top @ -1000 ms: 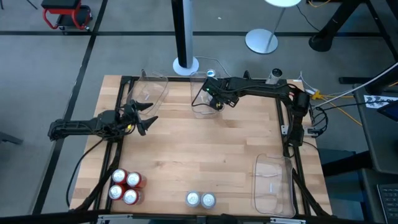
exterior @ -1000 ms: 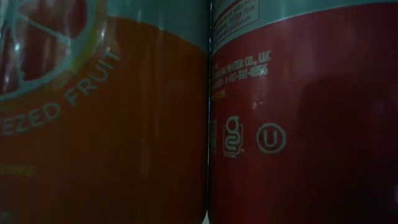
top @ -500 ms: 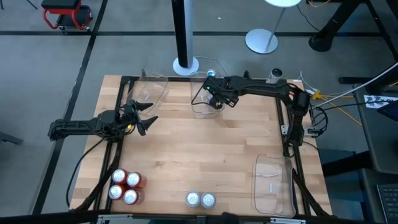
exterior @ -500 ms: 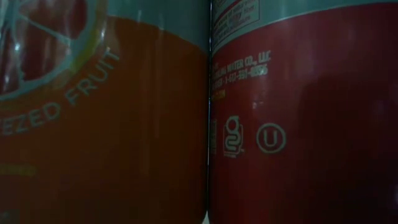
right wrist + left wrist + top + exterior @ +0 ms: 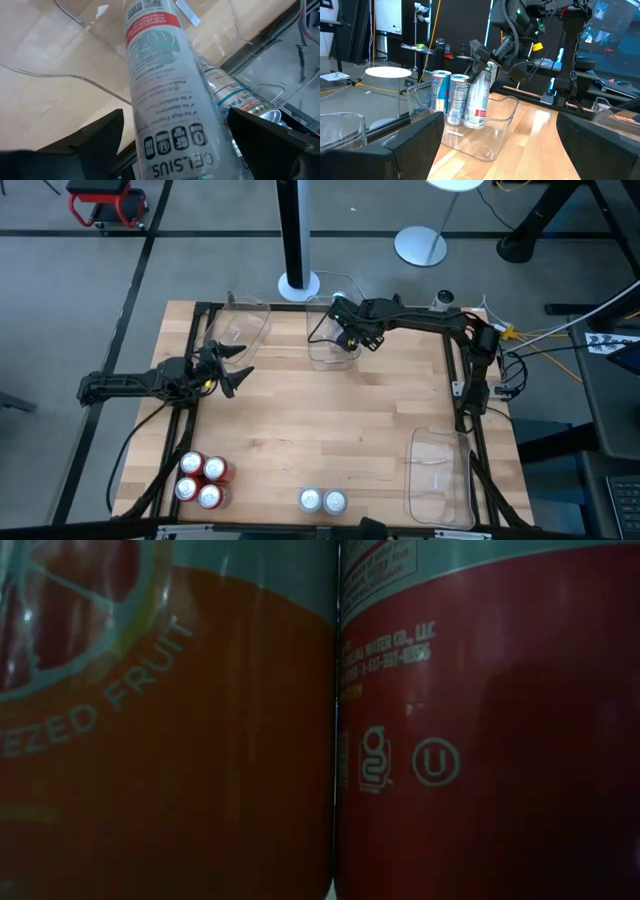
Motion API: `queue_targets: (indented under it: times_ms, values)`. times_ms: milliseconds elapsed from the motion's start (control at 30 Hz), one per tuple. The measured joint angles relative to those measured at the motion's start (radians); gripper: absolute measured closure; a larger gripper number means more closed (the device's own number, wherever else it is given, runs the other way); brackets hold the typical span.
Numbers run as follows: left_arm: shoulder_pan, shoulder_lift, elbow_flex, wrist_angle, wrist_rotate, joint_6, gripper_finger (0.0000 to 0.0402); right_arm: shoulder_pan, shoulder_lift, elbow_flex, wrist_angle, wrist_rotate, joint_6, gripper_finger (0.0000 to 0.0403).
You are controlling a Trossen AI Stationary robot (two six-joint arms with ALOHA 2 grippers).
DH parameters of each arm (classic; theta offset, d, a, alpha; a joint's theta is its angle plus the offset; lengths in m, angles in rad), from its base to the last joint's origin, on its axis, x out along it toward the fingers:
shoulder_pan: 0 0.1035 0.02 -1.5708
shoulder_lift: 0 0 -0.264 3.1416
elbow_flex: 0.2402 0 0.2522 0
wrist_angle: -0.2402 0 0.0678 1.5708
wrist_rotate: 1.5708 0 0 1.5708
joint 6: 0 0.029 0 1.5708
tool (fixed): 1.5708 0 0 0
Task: Sort soda cans
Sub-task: Put the bottom white pink soda can into the top middle transparent bin
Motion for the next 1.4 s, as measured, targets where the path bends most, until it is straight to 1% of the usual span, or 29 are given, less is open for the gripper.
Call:
queue_targets:
  times_ms: [433, 600, 800, 1000, 1200, 1400]
  values:
    - [0.0, 0.0, 0.0, 0.0, 0.0, 0.001, 0.0027, 0.0, 0.0, 0.0, 0.018, 0.0, -0.003, 0.0038]
    - [0.0, 0.0, 0.0, 0.0, 0.0, 0.0, 0.0027, 0.0, 0.0, 0.0, 0.013, 0.045, -0.036, 0.0038]
    - [0.0, 0.0, 0.0, 0.0, 0.0, 0.0, 0.0027, 0.001, 0.0, 0.0, 0.014, 0.062, -0.071, 0.0038]
    - [0.0, 0.0, 0.0, 0.0, 0.0, 0.0, 0.0027, 0.001, 0.0, 0.0, 0.033, 0.103, -0.112, 0.0058]
    - [0.0, 0.0, 0.0, 0.0, 0.0, 0.001, 0.0027, 0.001, 0.0, 0.0, 0.065, 0.094, -0.138, 0.008]
    - [0.0, 0.0, 0.0, 0.0, 0.0, 0.001, 0.0027, 0.011, 0.0, 0.0, 0.072, 0.076, -0.149, 0.0091]
